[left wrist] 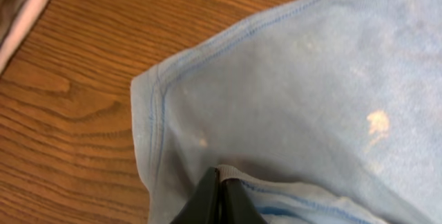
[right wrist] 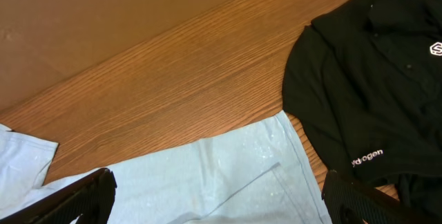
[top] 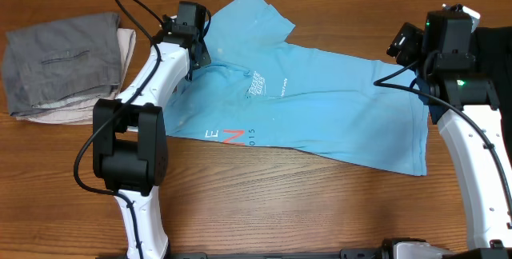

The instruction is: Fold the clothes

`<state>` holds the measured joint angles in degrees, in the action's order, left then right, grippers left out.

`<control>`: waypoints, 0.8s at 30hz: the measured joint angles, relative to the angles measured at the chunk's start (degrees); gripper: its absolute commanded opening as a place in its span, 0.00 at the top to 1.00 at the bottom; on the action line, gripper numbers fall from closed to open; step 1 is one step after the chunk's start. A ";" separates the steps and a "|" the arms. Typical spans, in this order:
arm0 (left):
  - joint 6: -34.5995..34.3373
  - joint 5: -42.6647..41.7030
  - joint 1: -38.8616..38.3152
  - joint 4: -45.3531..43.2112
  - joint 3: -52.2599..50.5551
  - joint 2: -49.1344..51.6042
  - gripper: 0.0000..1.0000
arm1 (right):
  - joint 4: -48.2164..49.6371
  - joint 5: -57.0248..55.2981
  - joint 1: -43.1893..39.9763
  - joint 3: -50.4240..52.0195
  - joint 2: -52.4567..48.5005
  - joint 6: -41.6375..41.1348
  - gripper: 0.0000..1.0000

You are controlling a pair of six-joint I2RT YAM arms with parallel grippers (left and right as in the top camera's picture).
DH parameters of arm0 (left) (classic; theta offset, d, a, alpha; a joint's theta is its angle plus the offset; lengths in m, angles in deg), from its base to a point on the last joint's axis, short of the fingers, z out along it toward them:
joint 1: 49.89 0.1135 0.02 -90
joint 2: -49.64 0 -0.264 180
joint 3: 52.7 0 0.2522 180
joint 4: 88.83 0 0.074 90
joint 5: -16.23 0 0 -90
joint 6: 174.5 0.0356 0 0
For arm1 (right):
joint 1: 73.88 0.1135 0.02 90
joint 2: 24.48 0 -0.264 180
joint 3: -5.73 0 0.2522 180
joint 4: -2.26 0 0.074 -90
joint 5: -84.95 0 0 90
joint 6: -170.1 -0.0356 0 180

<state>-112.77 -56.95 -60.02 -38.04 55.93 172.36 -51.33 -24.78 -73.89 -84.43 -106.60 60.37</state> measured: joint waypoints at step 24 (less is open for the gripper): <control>5.84 -0.52 4.02 15.08 21.22 -1.79 0.66 | 0.04 0.00 0.00 0.00 0.00 -0.02 0.00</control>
<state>-106.94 -57.48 -56.00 -22.95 77.15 170.56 -51.29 -24.78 -73.89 -84.43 -106.60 60.35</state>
